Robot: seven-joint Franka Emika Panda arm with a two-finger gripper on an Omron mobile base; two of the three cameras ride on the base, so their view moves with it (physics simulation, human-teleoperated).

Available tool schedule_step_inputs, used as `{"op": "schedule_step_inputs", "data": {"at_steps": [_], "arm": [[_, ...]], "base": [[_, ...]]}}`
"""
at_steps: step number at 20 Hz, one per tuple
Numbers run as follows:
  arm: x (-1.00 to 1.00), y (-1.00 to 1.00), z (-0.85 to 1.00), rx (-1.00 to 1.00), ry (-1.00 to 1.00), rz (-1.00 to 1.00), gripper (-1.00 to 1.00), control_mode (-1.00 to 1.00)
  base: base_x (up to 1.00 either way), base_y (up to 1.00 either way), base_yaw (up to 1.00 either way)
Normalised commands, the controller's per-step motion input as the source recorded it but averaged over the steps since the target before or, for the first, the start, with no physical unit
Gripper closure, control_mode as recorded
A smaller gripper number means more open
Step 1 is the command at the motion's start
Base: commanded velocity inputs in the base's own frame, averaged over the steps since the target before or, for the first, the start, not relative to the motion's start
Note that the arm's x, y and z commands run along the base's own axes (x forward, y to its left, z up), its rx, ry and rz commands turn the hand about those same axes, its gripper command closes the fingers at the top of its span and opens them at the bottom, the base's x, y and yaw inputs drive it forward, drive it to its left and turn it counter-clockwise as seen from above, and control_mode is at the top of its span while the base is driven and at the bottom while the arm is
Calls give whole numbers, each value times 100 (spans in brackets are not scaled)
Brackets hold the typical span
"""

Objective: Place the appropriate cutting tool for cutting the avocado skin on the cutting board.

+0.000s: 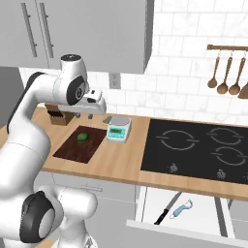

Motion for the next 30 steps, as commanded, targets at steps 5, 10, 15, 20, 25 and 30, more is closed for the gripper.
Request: {"op": "schedule_step_inputs", "data": {"at_steps": [5,10,15,20,25,30], "arm": [[-19,-2,-2,0,-9,0,-100,-100],[-59,-39,-25,1,-7,0,-100,-100],[-56,-66,-58,1,8,-3,-100,-100],[-15,-63,-63,2,22,-6,-100,-100],[-4,-45,-41,0,0,-3,-100,-100],[-46,-56,-26,3,-1,-10,-100,-100]], "base": [[0,0,0],[0,0,0],[0,0,0],[0,0,0],[0,0,0],[0,0,0]]}}
